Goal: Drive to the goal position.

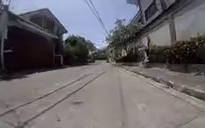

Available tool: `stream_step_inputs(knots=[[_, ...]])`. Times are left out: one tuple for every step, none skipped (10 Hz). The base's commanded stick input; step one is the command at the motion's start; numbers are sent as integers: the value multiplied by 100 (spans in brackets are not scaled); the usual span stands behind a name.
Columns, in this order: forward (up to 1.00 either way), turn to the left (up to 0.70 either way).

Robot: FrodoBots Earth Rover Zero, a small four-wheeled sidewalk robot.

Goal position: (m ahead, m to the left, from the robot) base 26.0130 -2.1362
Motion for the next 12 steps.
stream_step_inputs(knots=[[100, 6], [100, 6], [100, 6], [100, 6], [100, 6], [100, 6], [100, 6], [100, 6], [100, 6], [100, 6], [100, -30], [100, -34]])
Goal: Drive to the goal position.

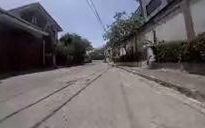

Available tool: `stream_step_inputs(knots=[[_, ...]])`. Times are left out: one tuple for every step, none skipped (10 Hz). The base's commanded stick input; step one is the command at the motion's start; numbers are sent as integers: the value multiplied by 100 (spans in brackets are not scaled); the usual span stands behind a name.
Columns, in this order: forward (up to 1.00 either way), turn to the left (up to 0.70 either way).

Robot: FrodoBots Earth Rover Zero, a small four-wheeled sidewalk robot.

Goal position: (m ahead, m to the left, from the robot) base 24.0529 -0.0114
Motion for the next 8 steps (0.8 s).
stream_step_inputs(knots=[[100, -34], [100, -34], [100, -34], [100, -6], [100, 6], [100, 6], [100, 6], [100, 6]])
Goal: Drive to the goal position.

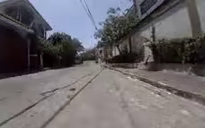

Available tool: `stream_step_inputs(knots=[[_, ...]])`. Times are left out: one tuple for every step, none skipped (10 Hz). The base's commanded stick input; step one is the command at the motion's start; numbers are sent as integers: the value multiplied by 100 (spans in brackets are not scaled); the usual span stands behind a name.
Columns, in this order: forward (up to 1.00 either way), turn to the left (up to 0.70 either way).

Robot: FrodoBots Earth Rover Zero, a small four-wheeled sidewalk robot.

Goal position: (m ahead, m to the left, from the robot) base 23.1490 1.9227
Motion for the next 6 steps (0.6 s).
stream_step_inputs(knots=[[100, 6], [100, 6], [100, 6], [100, 6], [100, 6], [100, 6]])
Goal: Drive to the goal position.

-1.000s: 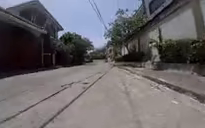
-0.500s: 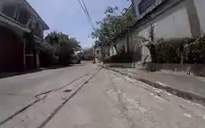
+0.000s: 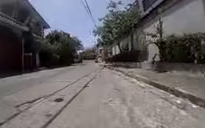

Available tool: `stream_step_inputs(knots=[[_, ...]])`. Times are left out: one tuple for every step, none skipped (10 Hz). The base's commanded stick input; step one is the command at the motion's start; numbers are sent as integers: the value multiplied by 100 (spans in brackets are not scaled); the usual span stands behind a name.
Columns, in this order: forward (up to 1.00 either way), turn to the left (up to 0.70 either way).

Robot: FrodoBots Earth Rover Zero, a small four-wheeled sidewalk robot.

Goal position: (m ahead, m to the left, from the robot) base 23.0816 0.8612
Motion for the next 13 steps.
stream_step_inputs(knots=[[100, 6], [100, 6], [100, 6], [100, 6], [100, 6], [100, 6], [100, 6], [100, 6], [100, 6], [100, 6], [100, 6], [100, 6], [100, 6]])
